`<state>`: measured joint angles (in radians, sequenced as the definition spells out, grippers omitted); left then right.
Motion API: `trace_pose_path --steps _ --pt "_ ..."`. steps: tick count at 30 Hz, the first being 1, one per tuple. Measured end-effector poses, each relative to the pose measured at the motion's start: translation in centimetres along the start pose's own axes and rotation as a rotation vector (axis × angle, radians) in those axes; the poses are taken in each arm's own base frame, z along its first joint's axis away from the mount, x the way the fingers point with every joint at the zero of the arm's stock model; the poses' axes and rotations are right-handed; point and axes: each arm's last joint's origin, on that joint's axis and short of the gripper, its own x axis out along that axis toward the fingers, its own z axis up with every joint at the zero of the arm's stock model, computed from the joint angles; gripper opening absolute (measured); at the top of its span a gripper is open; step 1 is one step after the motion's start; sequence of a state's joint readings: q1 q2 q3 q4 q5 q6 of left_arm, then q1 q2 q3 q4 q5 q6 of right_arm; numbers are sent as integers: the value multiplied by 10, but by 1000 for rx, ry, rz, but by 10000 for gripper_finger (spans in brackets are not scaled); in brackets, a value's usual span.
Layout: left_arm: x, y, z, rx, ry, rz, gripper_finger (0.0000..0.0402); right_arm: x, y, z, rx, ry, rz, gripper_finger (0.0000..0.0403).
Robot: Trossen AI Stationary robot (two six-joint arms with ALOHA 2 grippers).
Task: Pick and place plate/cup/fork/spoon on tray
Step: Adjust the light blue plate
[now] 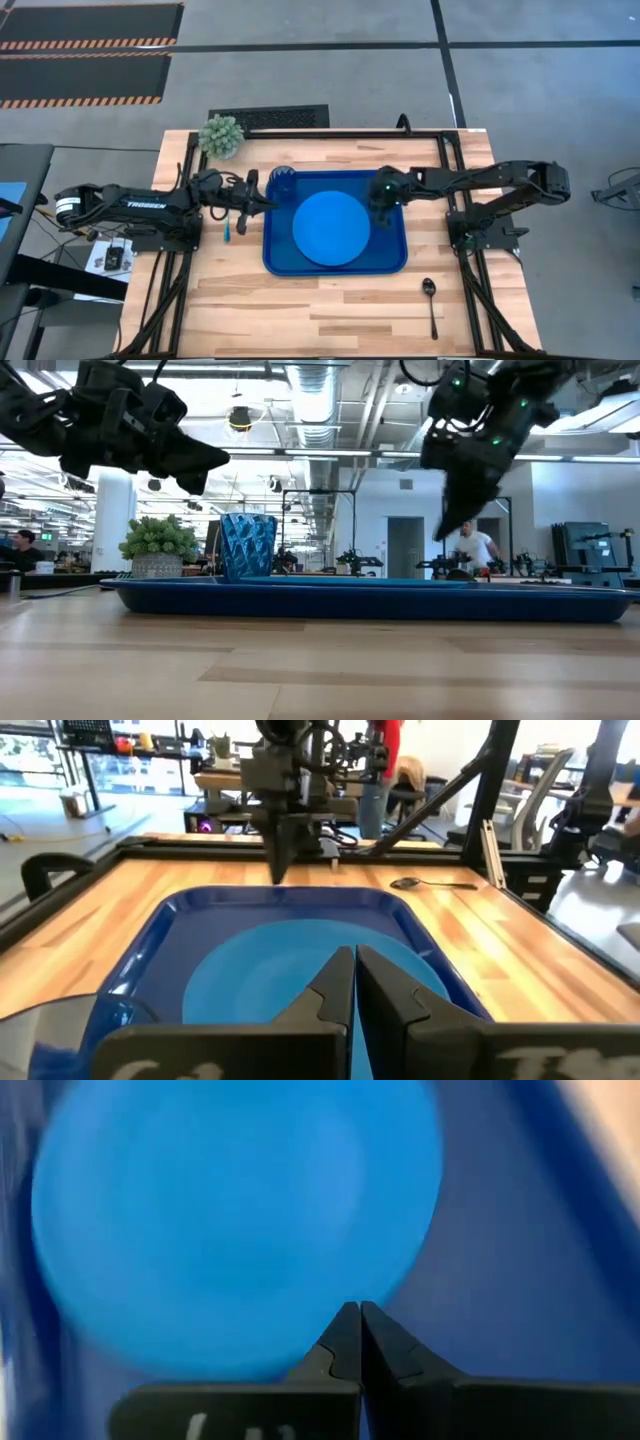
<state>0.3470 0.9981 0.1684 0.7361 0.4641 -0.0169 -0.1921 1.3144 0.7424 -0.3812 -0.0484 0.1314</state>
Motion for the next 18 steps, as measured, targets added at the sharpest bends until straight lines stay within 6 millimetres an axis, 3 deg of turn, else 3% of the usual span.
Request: trace_pose_path --steps 5,10,13,18 --pt "-1 0 -2 19 8 0 0 -8 15 -12 95 196 -1 11" --pt "-1 -1 -3 -1 16 -30 0 -8 29 -19 114 260 15 11" --pt "-1 -1 -3 -2 16 -27 0 -4 33 -22 107 278 15 10" --pt "-1 0 -3 1 10 -2 0 20 34 -22 83 328 8 10"
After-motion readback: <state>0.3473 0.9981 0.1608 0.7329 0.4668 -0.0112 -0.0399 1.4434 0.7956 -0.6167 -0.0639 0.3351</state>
